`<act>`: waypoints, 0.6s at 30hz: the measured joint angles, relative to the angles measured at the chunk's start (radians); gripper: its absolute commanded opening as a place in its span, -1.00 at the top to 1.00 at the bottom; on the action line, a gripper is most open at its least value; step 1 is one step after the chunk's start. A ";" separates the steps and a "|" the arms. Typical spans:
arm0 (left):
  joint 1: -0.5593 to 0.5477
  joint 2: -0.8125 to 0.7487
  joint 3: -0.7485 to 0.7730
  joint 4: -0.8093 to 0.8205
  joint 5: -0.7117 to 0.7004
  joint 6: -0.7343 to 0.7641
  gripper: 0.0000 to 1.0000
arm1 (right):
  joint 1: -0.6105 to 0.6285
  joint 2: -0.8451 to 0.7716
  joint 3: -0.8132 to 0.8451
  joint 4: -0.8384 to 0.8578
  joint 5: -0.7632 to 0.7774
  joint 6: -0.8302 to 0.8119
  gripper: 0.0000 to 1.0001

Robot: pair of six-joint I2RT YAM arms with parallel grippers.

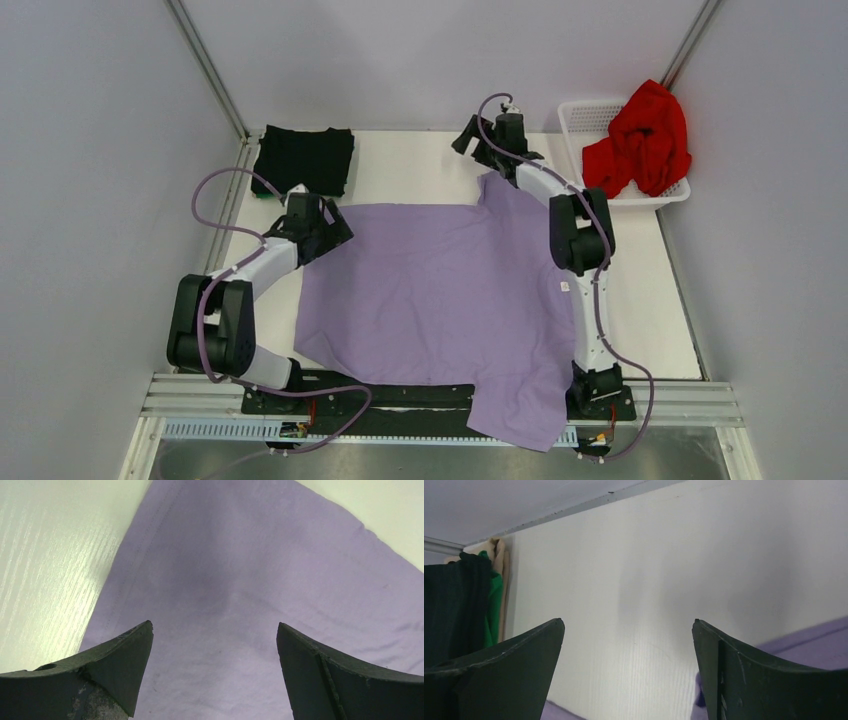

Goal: Fold and stack the t-shirts
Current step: Flatten out the tshirt

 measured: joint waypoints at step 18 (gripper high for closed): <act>0.000 -0.028 0.035 -0.008 0.067 0.007 -1.00 | 0.037 -0.342 -0.440 -0.071 0.032 -0.107 -1.00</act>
